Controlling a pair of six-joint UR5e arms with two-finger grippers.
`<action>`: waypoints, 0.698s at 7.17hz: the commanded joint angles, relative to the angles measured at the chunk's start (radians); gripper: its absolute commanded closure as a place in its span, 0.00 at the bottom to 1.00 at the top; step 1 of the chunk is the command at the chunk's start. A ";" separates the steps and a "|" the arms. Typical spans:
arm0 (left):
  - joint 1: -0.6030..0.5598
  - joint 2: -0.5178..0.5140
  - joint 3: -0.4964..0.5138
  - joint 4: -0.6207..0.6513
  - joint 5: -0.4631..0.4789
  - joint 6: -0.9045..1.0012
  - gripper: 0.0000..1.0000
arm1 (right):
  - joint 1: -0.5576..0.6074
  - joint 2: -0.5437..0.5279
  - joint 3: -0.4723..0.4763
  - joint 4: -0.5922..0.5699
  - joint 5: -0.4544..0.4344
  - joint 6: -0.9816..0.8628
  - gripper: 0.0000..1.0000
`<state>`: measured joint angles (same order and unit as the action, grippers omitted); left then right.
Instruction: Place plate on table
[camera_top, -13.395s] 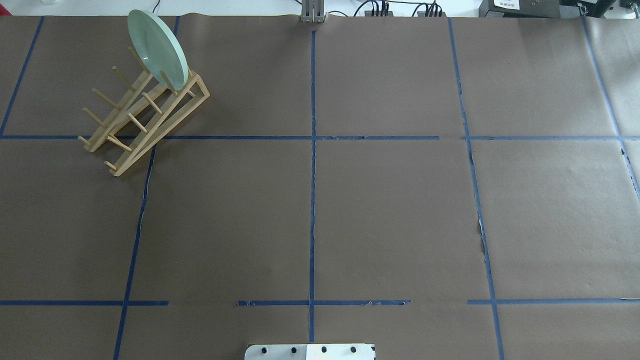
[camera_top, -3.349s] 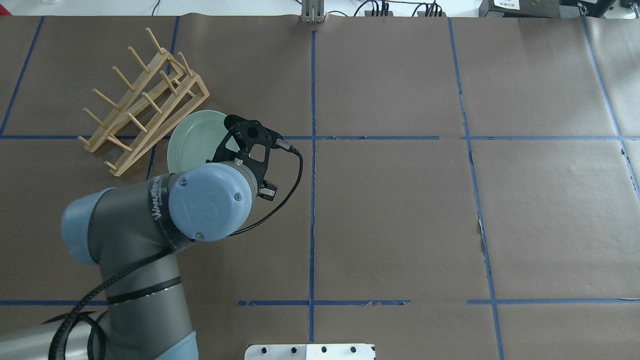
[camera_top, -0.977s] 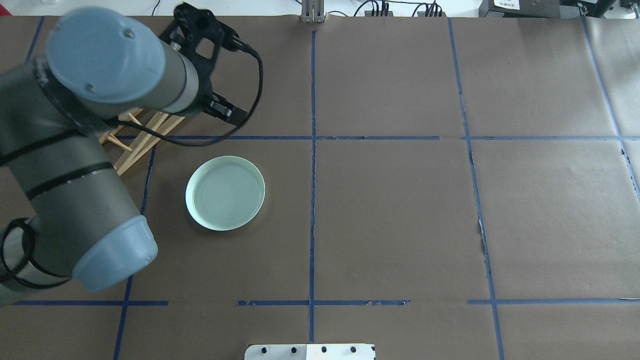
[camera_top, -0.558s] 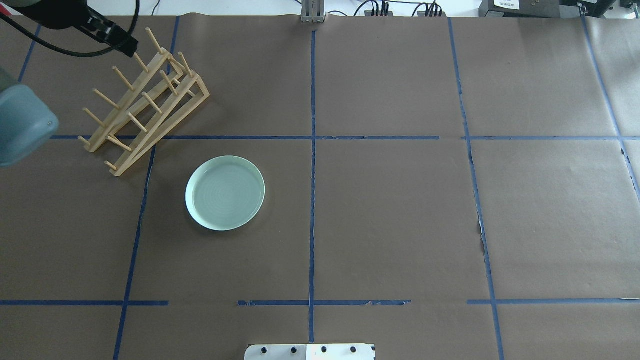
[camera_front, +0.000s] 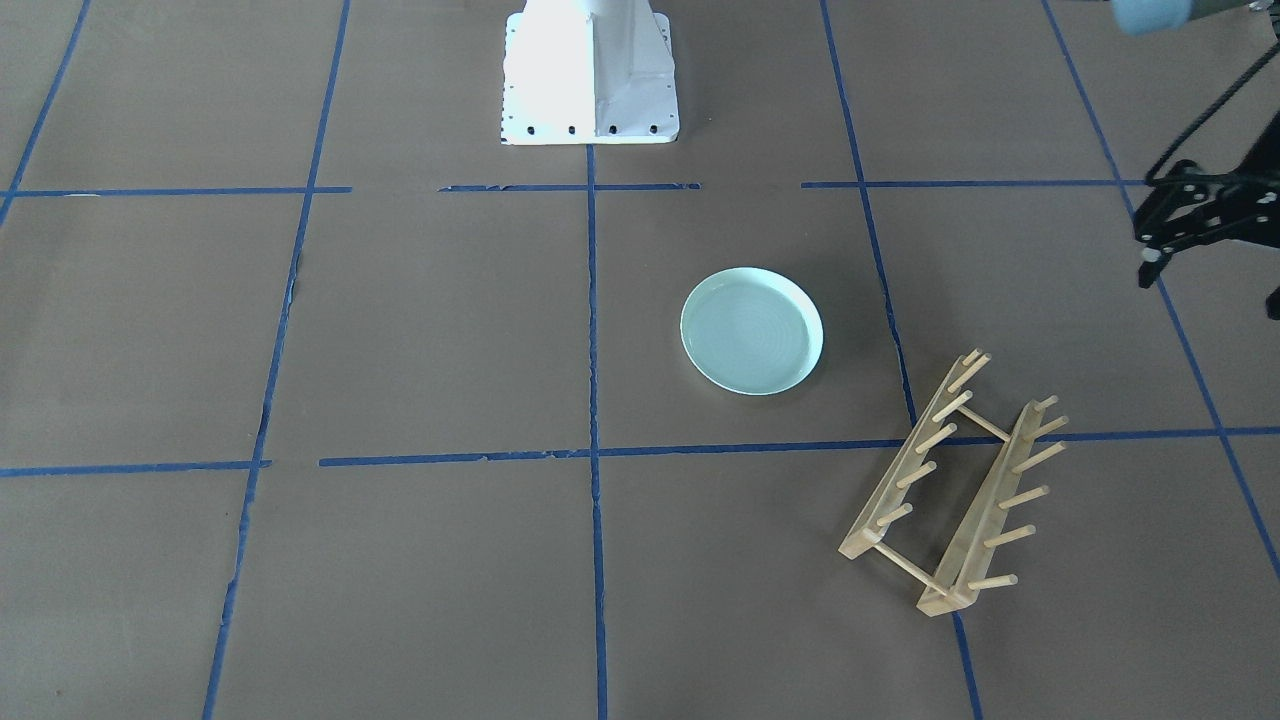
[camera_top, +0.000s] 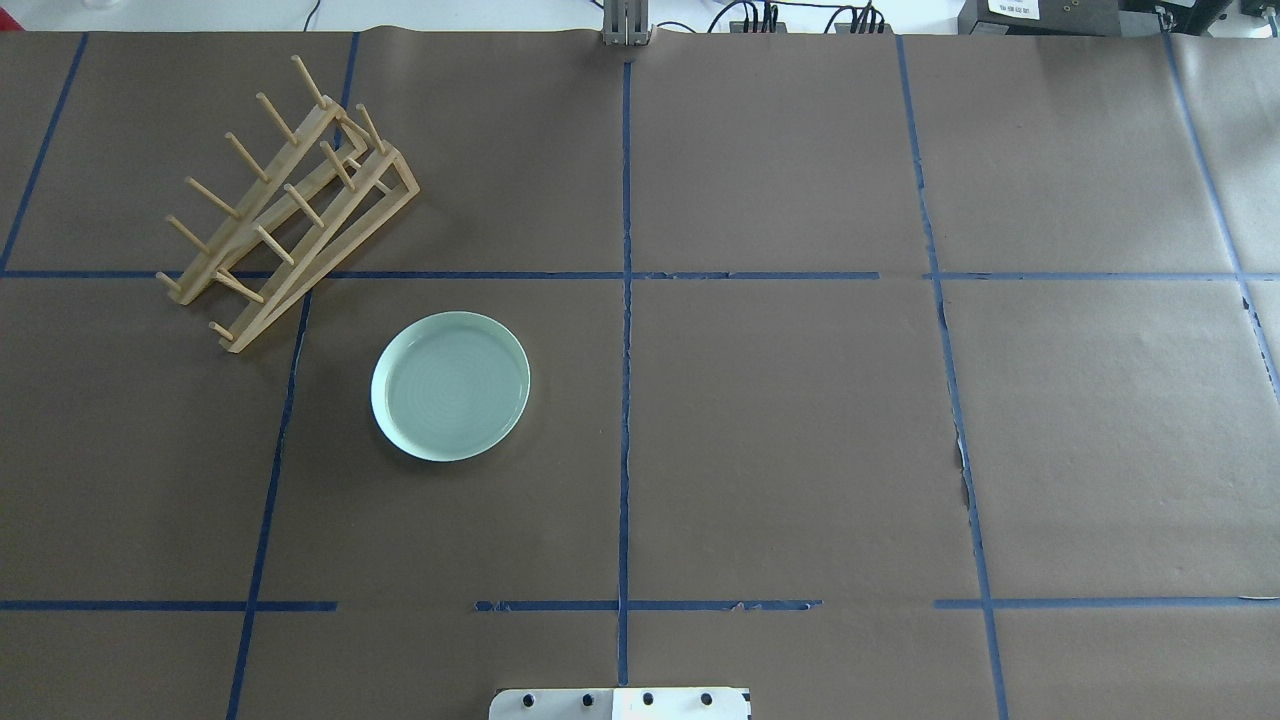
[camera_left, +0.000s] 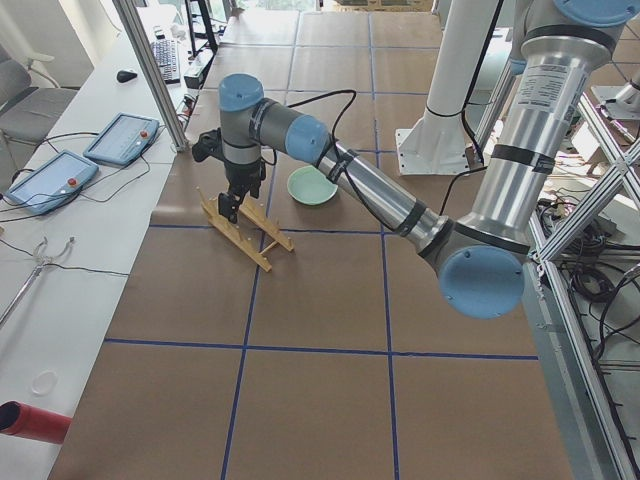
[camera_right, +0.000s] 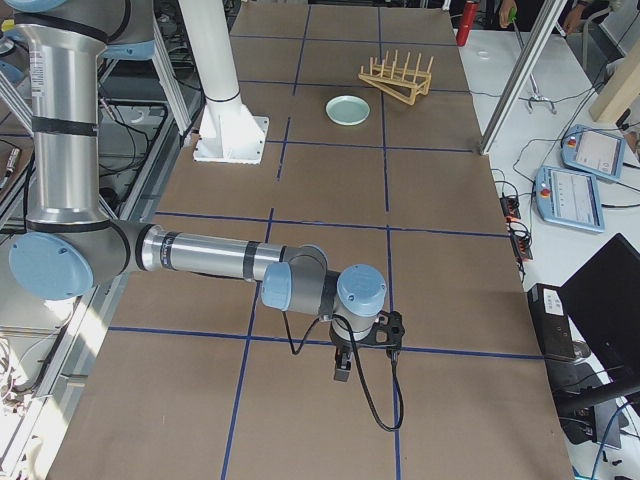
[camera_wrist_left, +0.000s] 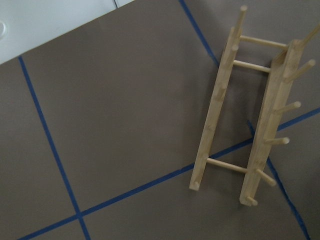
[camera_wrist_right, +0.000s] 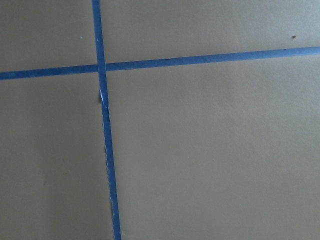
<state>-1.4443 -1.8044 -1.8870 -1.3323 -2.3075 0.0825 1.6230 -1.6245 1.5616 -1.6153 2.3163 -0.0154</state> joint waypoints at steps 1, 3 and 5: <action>-0.100 0.132 0.113 -0.037 -0.055 0.079 0.00 | 0.000 0.000 0.000 0.000 0.000 0.000 0.00; -0.122 0.233 0.144 -0.102 -0.056 0.077 0.00 | 0.000 0.000 0.000 0.000 0.000 0.000 0.00; -0.131 0.254 0.251 -0.220 -0.056 0.071 0.00 | 0.000 0.000 0.000 0.000 0.000 0.000 0.00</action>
<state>-1.5683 -1.5649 -1.6974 -1.4871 -2.3635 0.1574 1.6229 -1.6245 1.5616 -1.6153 2.3163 -0.0154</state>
